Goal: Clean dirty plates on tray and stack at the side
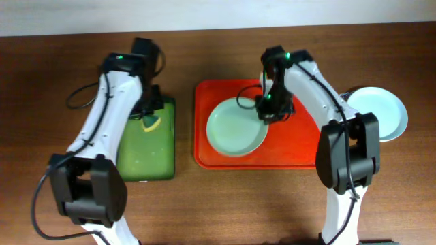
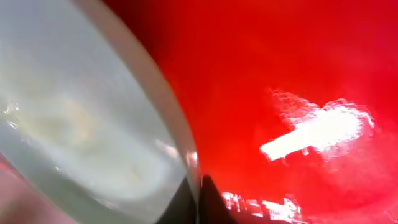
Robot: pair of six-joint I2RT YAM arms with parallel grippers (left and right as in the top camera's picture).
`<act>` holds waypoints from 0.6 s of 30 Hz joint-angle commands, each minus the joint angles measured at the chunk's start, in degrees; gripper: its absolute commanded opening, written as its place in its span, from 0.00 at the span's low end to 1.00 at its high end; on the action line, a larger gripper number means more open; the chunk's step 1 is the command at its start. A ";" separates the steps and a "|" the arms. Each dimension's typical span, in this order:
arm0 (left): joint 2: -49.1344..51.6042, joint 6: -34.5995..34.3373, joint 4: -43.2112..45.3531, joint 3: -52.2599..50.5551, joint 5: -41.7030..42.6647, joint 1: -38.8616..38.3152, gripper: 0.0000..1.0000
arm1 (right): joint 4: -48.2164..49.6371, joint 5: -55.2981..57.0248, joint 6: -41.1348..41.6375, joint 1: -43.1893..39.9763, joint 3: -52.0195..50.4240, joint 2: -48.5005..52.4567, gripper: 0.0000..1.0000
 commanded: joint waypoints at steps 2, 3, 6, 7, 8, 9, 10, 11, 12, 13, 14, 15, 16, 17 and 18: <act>0.17 -0.79 11.85 -16.68 4.85 5.35 0.01 | -15.02 27.04 5.16 5.75 19.82 -0.68 0.04; 0.20 -0.79 14.73 -19.23 4.96 5.95 0.03 | -18.29 32.41 6.58 7.30 22.86 -0.68 0.04; 0.17 -0.79 18.43 -22.32 4.98 6.08 0.51 | -19.45 41.68 6.88 13.27 25.38 -1.18 0.04; 0.17 -0.76 18.27 -22.32 4.98 6.10 0.93 | -19.45 44.15 6.91 14.53 25.38 -1.20 0.04; 0.15 -0.79 18.27 -22.21 4.98 6.14 0.99 | -19.45 45.83 6.93 15.69 25.38 -1.18 0.04; -0.15 -0.72 17.70 -21.55 5.68 6.14 0.99 | -19.47 48.61 6.95 17.11 25.38 -1.18 0.04; -0.94 -0.74 15.72 -19.63 6.99 6.14 0.99 | -19.47 53.70 6.91 18.99 25.38 -1.20 0.04; -1.77 -0.74 13.79 -17.55 8.04 6.14 0.99 | -19.45 58.45 6.47 20.59 25.38 -1.20 0.04; -2.69 -0.74 12.00 -15.67 8.57 6.14 1.00 | -19.47 61.83 6.47 21.86 25.38 -1.20 0.04; -3.87 -0.74 10.64 -14.49 8.87 6.14 0.99 | -19.45 66.69 6.47 23.85 25.38 -1.20 0.04; -5.09 -0.74 9.99 -14.47 8.85 6.14 0.99 | -19.45 72.63 6.47 26.27 25.38 -1.20 0.04; -5.07 -0.76 10.03 -14.49 8.87 6.08 0.99 | -19.45 77.44 6.47 28.52 25.38 -1.20 0.04; -5.07 -0.76 10.05 -14.49 8.85 6.08 0.99 | -19.45 80.26 6.47 29.75 25.38 -1.20 0.04; -5.07 -0.76 10.05 -14.49 8.85 6.08 0.99 | -19.45 84.41 6.05 31.43 25.38 -1.20 0.04; -5.07 -0.76 10.05 -14.49 8.85 6.08 0.99 | -19.45 88.37 1.66 33.48 25.38 -1.20 0.04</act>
